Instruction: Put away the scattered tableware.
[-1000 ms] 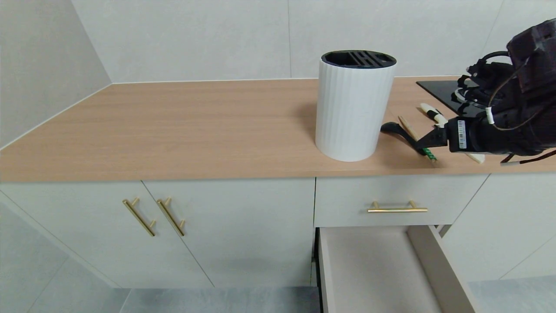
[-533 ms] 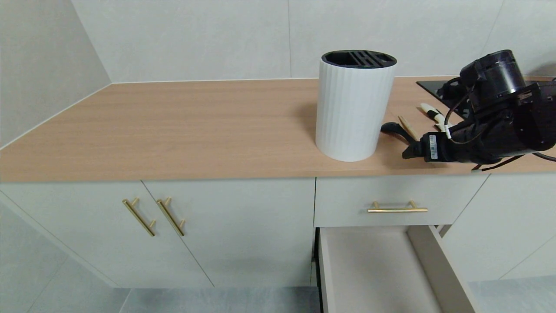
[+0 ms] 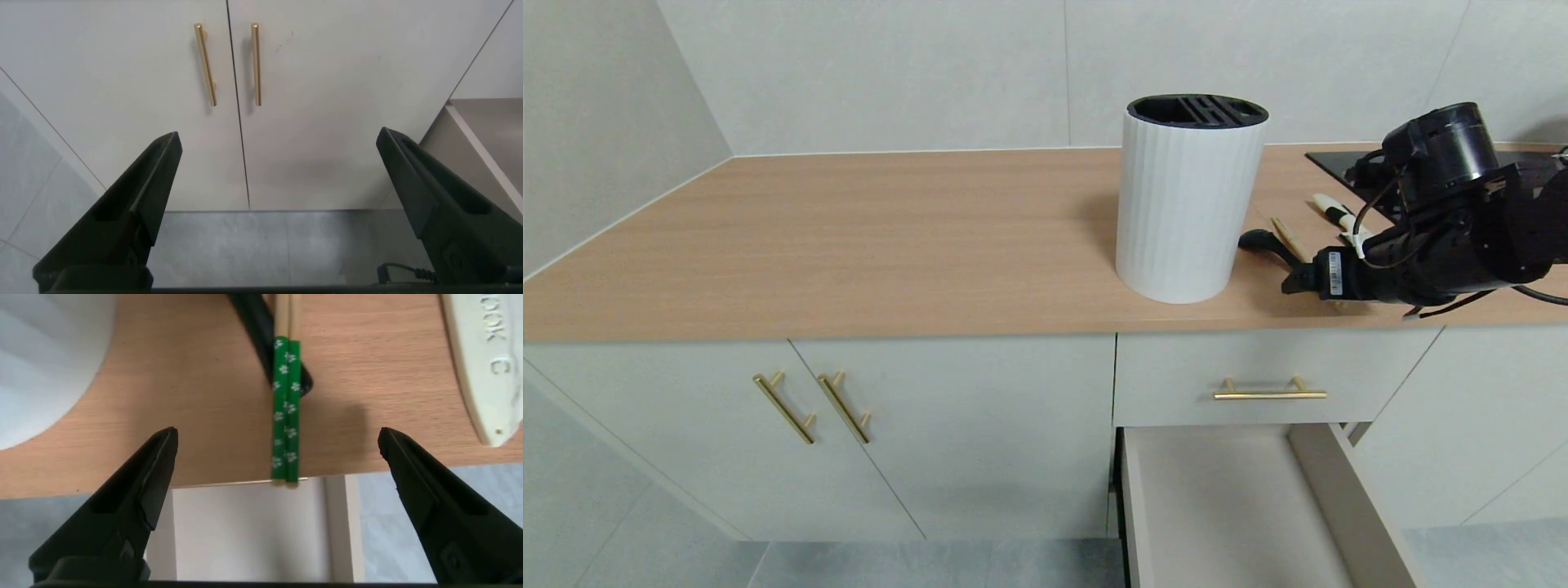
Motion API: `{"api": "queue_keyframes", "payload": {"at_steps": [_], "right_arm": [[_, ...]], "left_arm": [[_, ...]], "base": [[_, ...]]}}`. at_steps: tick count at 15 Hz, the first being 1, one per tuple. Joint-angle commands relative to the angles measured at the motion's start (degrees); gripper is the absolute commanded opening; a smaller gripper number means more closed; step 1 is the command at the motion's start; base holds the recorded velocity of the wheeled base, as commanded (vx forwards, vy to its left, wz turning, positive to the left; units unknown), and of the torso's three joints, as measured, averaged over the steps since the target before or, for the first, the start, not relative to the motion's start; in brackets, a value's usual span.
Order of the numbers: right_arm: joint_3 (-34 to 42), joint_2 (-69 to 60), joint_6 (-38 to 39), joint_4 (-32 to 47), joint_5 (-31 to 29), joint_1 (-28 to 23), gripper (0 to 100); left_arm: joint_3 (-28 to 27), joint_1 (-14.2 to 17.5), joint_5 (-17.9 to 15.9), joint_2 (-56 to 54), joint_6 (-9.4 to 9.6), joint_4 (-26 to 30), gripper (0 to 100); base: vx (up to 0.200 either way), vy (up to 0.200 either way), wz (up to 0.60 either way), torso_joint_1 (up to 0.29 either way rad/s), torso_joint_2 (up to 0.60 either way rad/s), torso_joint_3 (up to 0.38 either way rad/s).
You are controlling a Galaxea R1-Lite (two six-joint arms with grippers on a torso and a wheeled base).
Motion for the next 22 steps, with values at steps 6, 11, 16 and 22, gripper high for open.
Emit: {"api": "queue_keyframes", "payload": {"at_steps": [6, 11, 16, 22], "right_arm": [[-0.2, 2.0, -0.2, -2.1, -0.1, -1.7, 100], [-0.3, 2.0, -0.1, -2.1, -0.1, -1.7, 0], [0.4, -4.2, 0.1, -2.0, -2.4, -1.7, 0], [9.2, -16.2, 0.5, -2.2, -1.8, -1.6, 0]], "left_arm": [[0.0, 0.0, 0.0, 0.0, -0.01, 0.0, 100], [0.0, 0.0, -0.1, 0.0, -0.01, 0.0, 100], [0.0, 0.0, -0.1, 0.0, -0.01, 0.0, 100], [0.0, 0.0, -0.1, 0.0, -0.01, 0.0, 100]], "base": [[0.000, 0.000, 0.00, 0.000, 0.00, 0.000], [0.000, 0.000, 0.00, 0.000, 0.00, 0.000], [0.000, 0.000, 0.00, 0.000, 0.00, 0.000], [0.000, 0.000, 0.00, 0.000, 0.00, 0.000]]}}
